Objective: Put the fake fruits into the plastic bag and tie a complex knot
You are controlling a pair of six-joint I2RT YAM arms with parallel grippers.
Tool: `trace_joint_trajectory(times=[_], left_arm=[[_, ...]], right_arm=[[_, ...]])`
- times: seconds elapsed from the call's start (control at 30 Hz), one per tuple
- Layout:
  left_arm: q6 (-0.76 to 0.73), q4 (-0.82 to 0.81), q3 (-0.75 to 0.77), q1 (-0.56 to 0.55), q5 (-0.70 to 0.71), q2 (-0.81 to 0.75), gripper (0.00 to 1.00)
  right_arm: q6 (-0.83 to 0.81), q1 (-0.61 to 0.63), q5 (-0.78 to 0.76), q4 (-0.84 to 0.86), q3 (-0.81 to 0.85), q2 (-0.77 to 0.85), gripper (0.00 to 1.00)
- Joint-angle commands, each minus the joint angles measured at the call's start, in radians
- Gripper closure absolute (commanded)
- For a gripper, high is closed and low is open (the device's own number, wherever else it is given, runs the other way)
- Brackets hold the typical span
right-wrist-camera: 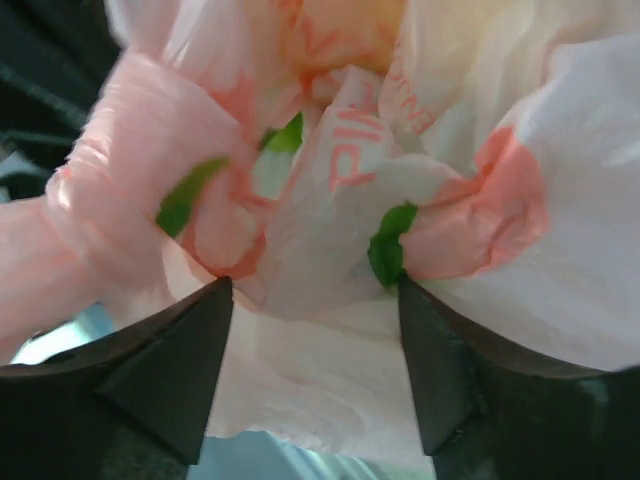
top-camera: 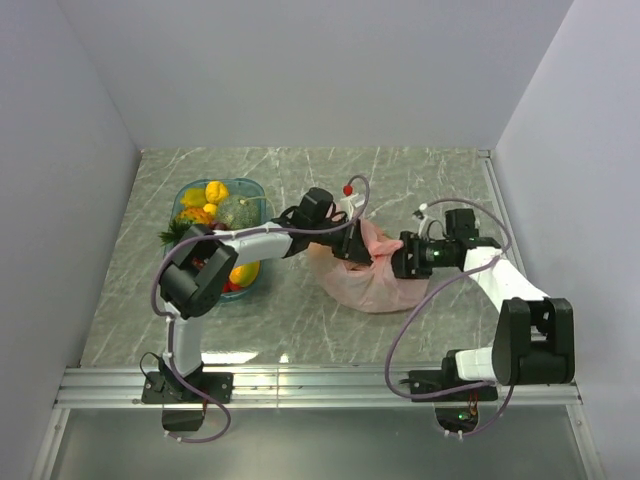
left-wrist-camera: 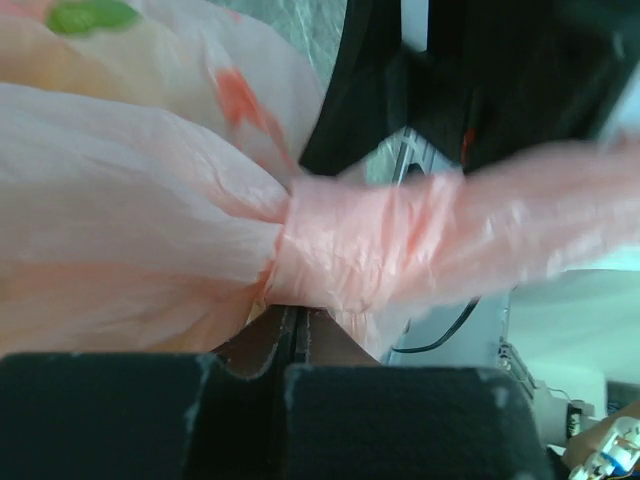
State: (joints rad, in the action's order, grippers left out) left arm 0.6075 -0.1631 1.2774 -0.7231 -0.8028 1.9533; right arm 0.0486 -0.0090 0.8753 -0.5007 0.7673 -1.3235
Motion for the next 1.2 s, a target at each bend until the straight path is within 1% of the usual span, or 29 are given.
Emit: trace_joint_trajectory(times=[0.0,0.1,0.13,0.17,0.2,0.23,0.27,0.3,0.33,0.37,0.4,0.43,0.47,0.5,0.53,0.57,0.6,0.63,0.7,0.73,0.8,0.83,0.9,0.93,0.97,1.1,1.17], left_arm=[[0.081,-0.133,0.034,0.005,-0.055,0.039,1.00],[0.115,-0.217,0.034,0.010,-0.079,0.052,1.00],[0.126,-0.243,0.031,0.013,-0.088,0.055,1.00],[0.159,-0.307,0.024,0.019,-0.101,0.055,1.00],[0.181,-0.340,0.017,0.037,-0.142,0.056,1.00],[0.205,-0.387,0.008,0.048,-0.168,0.055,1.00],[0.274,-0.438,-0.022,0.057,-0.203,0.052,1.00],[0.309,-0.570,-0.044,0.076,-0.232,0.044,1.00],[0.340,-0.616,-0.064,0.080,-0.286,0.038,1.00],[0.383,-0.656,-0.099,0.086,-0.311,0.033,1.00],[0.408,-0.743,-0.116,0.090,-0.331,0.029,1.00],[0.429,-0.774,-0.131,0.091,-0.354,0.027,1.00],[0.464,-0.802,-0.153,0.090,-0.358,0.027,1.00],[0.477,-0.820,-0.161,0.090,-0.361,0.027,1.00],[0.488,-0.844,-0.164,0.088,-0.365,0.029,1.00],[0.497,-0.851,-0.165,0.088,-0.368,0.030,1.00],[0.498,-0.851,-0.164,0.090,-0.369,0.035,0.99],[0.497,-0.848,-0.164,0.090,-0.369,0.033,1.00],[0.506,-0.868,-0.170,0.090,-0.383,0.036,1.00],[0.500,-0.862,-0.170,0.090,-0.386,0.035,0.99],[0.488,-0.851,-0.170,0.088,-0.400,0.036,0.99],[0.480,-0.842,-0.170,0.088,-0.400,0.036,0.99],[0.460,-0.822,-0.173,0.090,-0.404,0.036,1.00],[0.459,-0.822,-0.176,0.090,-0.406,0.036,0.99],[0.460,-0.826,-0.179,0.090,-0.411,0.039,1.00],[0.436,-0.793,-0.173,0.088,-0.414,0.042,0.99],[0.420,-0.777,-0.159,0.082,-0.420,0.045,1.00]], right_arm=[[0.071,0.081,0.128,0.074,-0.016,-0.011,0.23],[0.251,0.171,0.146,0.281,-0.055,0.001,0.20],[0.360,0.196,0.145,0.415,-0.069,0.003,0.20],[0.413,0.219,0.140,0.485,-0.092,0.003,0.19],[0.465,0.263,0.133,0.552,-0.100,-0.005,0.19],[0.543,0.277,0.117,0.645,-0.100,-0.014,0.19],[0.569,0.291,0.113,0.677,-0.092,-0.023,0.19],[0.585,0.300,0.103,0.689,-0.083,-0.035,0.19],[0.579,0.297,0.093,0.676,-0.076,-0.037,0.19],[0.550,0.296,0.079,0.641,-0.054,-0.033,0.19],[0.504,0.291,0.067,0.586,-0.040,-0.013,0.19],[0.408,0.276,0.062,0.470,-0.028,0.001,0.19],[0.367,0.265,0.059,0.418,-0.017,0.016,0.18],[0.331,0.248,0.057,0.368,-0.013,0.055,0.16],[0.253,0.224,0.054,0.258,-0.007,0.073,0.15],[0.213,0.216,0.056,0.204,0.010,0.093,0.11],[0.167,0.210,0.051,0.144,0.023,0.124,0.11],[0.083,0.210,0.048,0.034,0.038,0.136,0.11],[0.028,0.202,0.045,-0.050,0.075,0.176,0.11],[-0.002,0.193,0.050,-0.096,0.090,0.188,0.14],[-0.010,0.156,0.048,-0.099,0.101,0.223,0.20],[0.022,0.149,0.044,-0.047,0.098,0.230,0.29],[0.092,0.149,0.012,0.029,0.092,0.222,0.37],[0.120,0.155,0.002,0.107,0.080,0.212,0.38],[0.134,0.173,-0.005,0.131,0.081,0.167,0.39],[0.186,0.234,-0.016,0.188,0.112,0.075,0.38],[0.209,0.245,-0.016,0.249,0.102,0.066,0.41]])
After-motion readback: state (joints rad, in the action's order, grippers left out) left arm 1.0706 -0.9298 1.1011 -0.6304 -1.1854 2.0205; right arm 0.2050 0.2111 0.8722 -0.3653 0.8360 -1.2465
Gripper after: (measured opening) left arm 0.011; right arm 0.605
